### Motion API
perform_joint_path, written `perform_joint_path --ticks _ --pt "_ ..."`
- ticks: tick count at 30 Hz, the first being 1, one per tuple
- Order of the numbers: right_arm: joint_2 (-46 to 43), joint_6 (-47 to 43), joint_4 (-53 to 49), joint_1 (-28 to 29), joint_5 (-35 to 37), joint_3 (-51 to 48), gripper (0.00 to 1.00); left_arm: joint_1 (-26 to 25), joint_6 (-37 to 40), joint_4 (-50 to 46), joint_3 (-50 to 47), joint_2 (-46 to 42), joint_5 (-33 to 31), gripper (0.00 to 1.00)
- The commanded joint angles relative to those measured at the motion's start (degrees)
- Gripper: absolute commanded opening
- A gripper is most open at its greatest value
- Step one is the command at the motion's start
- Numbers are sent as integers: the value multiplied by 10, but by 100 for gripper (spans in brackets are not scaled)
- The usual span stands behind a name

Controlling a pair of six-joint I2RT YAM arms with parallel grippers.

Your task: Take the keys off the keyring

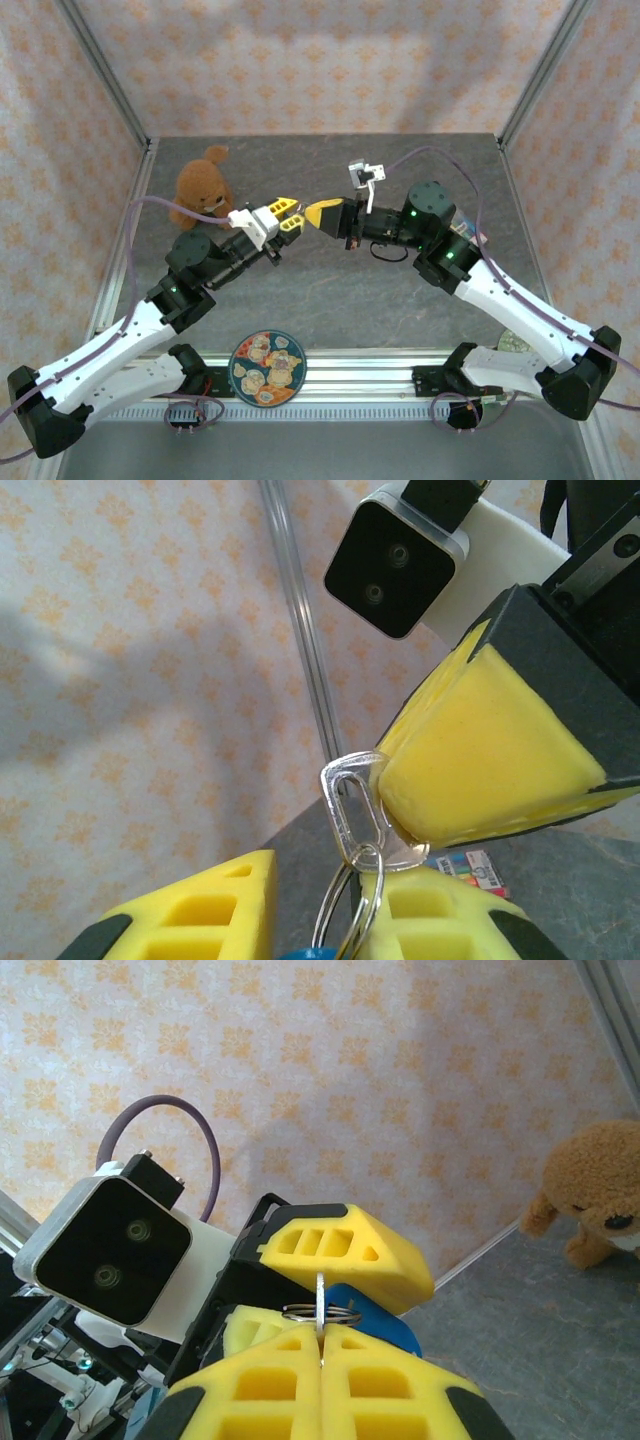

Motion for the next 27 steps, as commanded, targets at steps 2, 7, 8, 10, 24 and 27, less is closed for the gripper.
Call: perform_joint_path --ticks 2,7,8,10,24,27 --pt "-21 -12 41 -8 36 5 0 4 5 -23 14 -16 -4 8" --pt "-2 -1 22 -8 20 27 0 4 -12 11 0 -2 7 33" --pt "0 -1 16 -8 18 30 0 4 -15 28 -6 0 7 37" --pt "-2 -2 10 -8 18 32 0 4 -17 51 -14 4 9 42" --pt "-4 5 15 -8 12 28 0 4 -14 95 -14 24 5 47" --pt "-4 11 24 -8 9 26 0 4 -12 104 -12 31 4 43"
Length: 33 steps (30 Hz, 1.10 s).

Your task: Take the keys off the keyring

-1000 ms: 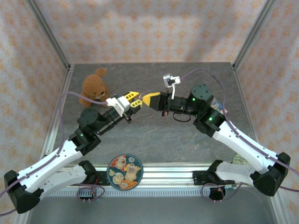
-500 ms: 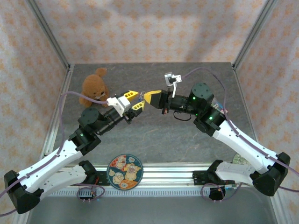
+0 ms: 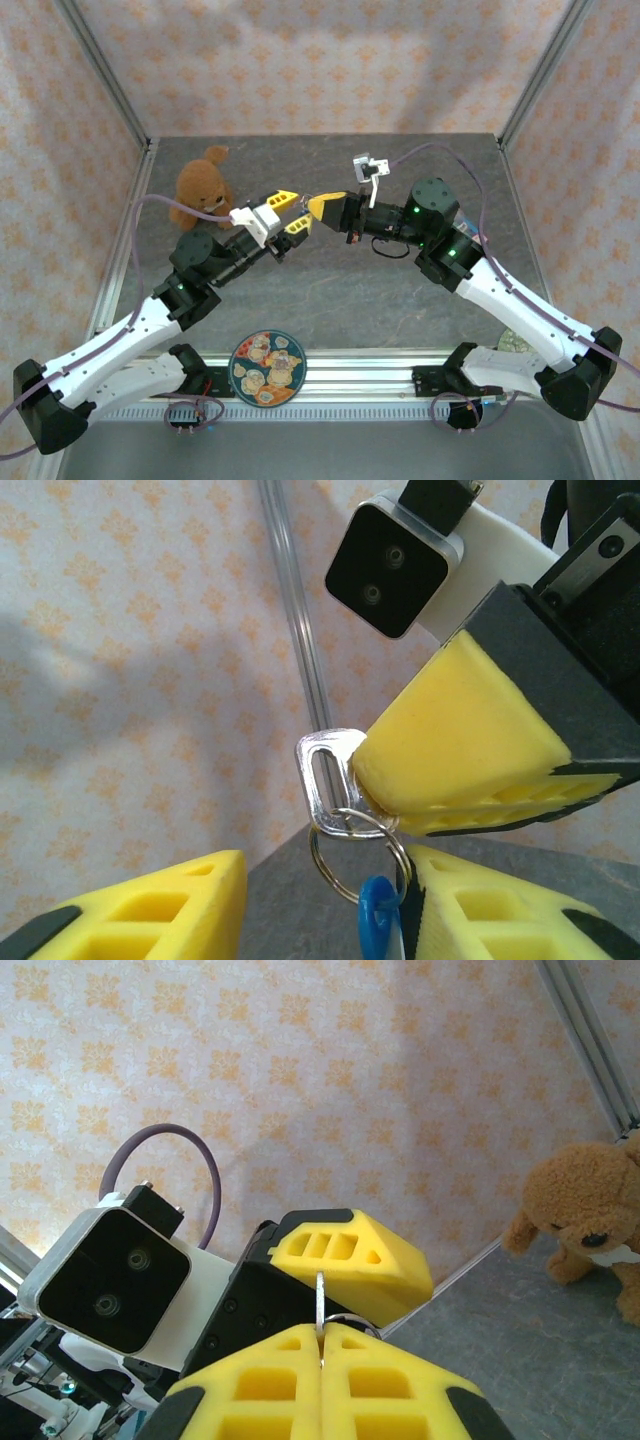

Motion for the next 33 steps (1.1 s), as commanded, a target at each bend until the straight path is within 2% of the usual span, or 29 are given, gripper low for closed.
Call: perform_joint_path --ticks 1,11,13,16,33 --pt "-7 9 27 -1 -6 13 0 3 -1 44 0 9 -5 43" --pt "-11 17 38 -1 -9 10 0 3 7 61 3 18 -11 37" --pt "-12 20 43 -1 -7 8 0 3 12 58 3 18 -15 39" --pt "-14 21 43 -1 0 9 0 3 13 57 0 20 -16 50" --pt "-7 32 48 -1 1 11 0 -3 23 72 1 30 -21 48"
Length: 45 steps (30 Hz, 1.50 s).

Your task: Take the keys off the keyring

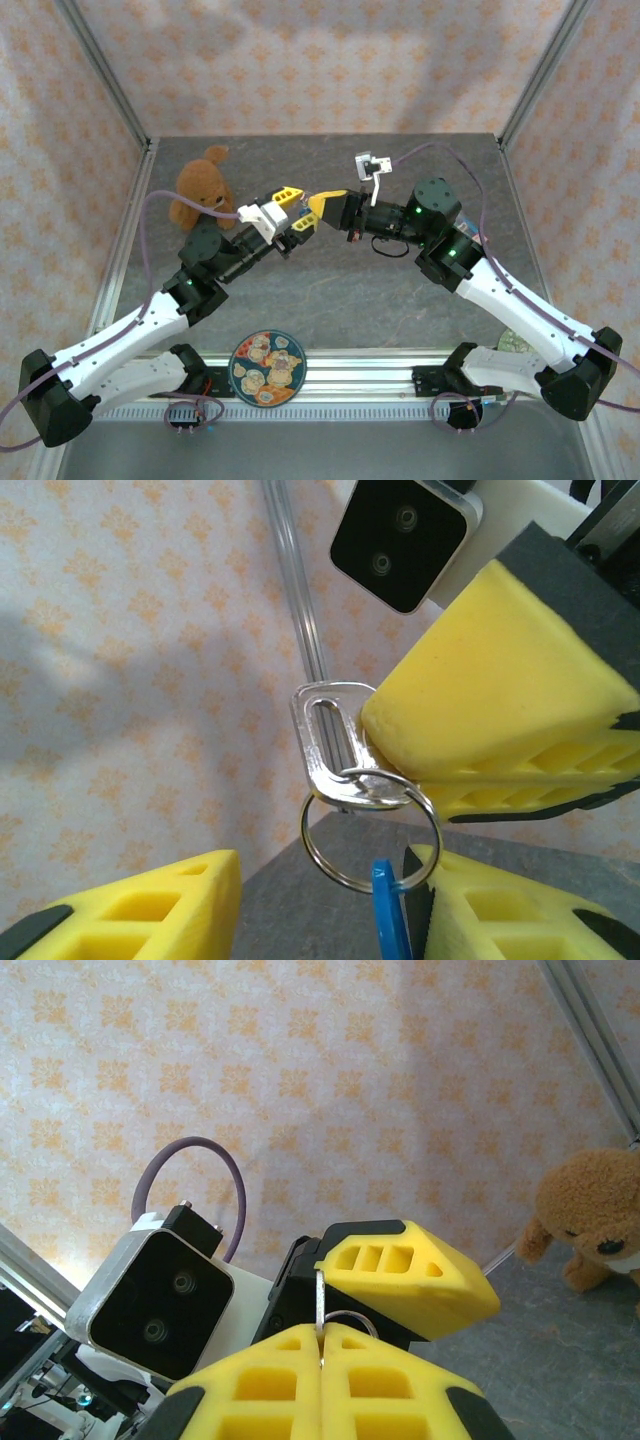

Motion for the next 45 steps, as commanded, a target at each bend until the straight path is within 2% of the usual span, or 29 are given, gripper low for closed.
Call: perform_joint_path --ticks 1,11,13,16,19,24,27,29,31,36,38,42,45 --pt "-6 8 33 -1 0 10 0 -3 14 39 2 -1 -15 47" --pt "-7 13 41 -1 -4 7 0 -3 17 37 11 -7 -18 39" --pt "-7 15 43 -1 -3 4 0 -3 14 34 13 -10 -17 32" --pt "-9 17 44 -1 -2 0 0 -3 9 23 20 -12 -11 27" --pt "-14 16 45 -1 0 -4 0 -3 10 14 22 -16 -5 18" --pt "-18 12 41 -1 4 -6 0 -3 5 3 24 -26 -7 13" --pt "-21 5 30 -1 11 -6 0 -2 8 -19 26 -38 7 5" --pt "-24 -2 21 -1 15 -4 0 -2 9 -38 31 -42 13 6" --pt "-22 -3 17 -1 10 0 0 -2 6 -39 29 -44 6 20" --pt "-19 5 25 -1 0 2 0 -3 8 -28 28 -38 6 24" --pt "-18 9 30 -1 1 0 0 -3 9 -25 32 -34 13 19" --pt "-17 9 31 -1 0 2 0 -3 8 -8 34 -27 14 21" --pt "-16 9 31 -1 -1 0 0 -3 6 -4 36 -25 21 10"
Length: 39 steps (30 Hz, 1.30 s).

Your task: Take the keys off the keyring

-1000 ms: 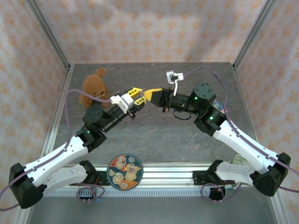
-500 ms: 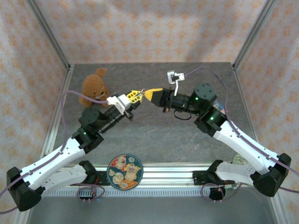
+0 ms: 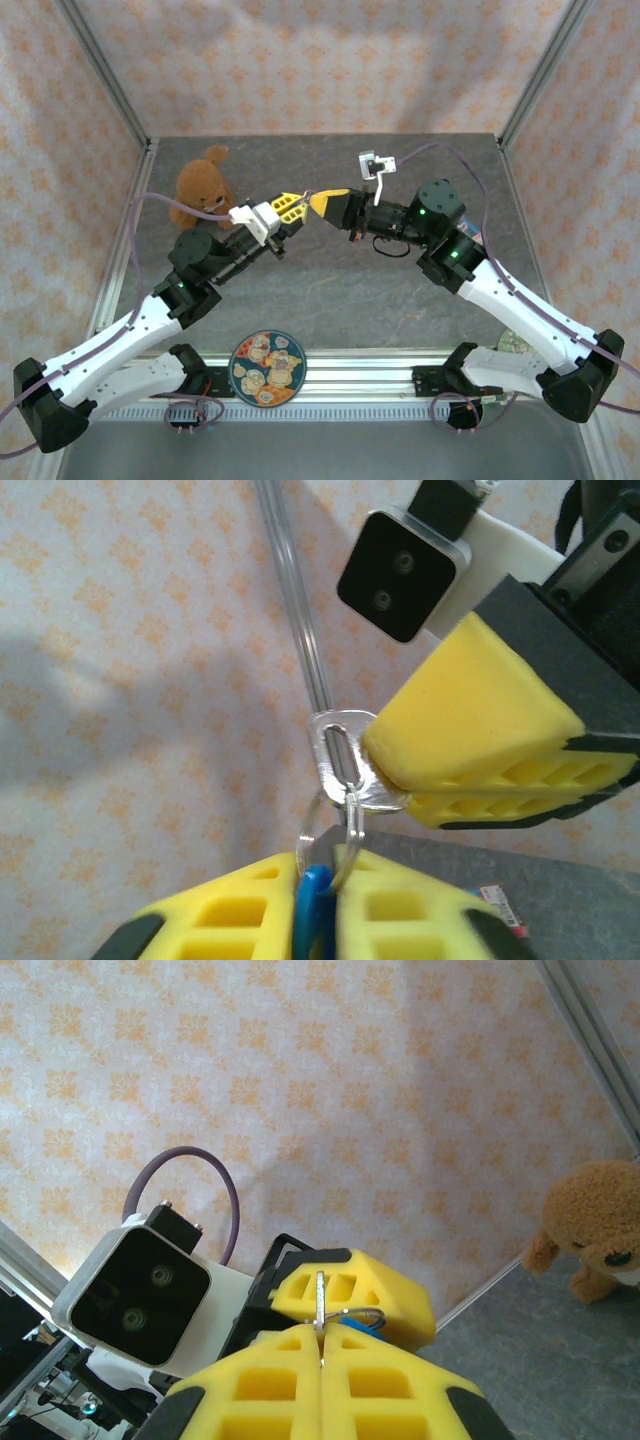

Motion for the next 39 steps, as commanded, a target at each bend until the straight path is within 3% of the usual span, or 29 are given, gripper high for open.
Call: perform_joint_path --ticks 1,6,13,18,25,32,39 --pt "-8 0 19 -1 -4 3 0 -3 -5 23 24 2 14 10" --pt "-9 -25 -7 -1 7 6 0 -2 -11 -3 32 -2 28 0" --pt "-39 -132 -56 -1 42 2 0 3 -56 -63 44 -9 38 0" --pt "-86 -212 -26 -1 67 -49 0 34 -118 -59 28 -25 79 0" --pt "-116 -296 -27 5 34 -73 0 57 -174 -76 37 -25 139 0" --pt "-137 -413 -101 27 -7 -59 0 92 -240 -72 41 -25 181 0" --pt "-125 -554 -254 93 8 -5 0 110 -265 -122 74 -9 209 0"
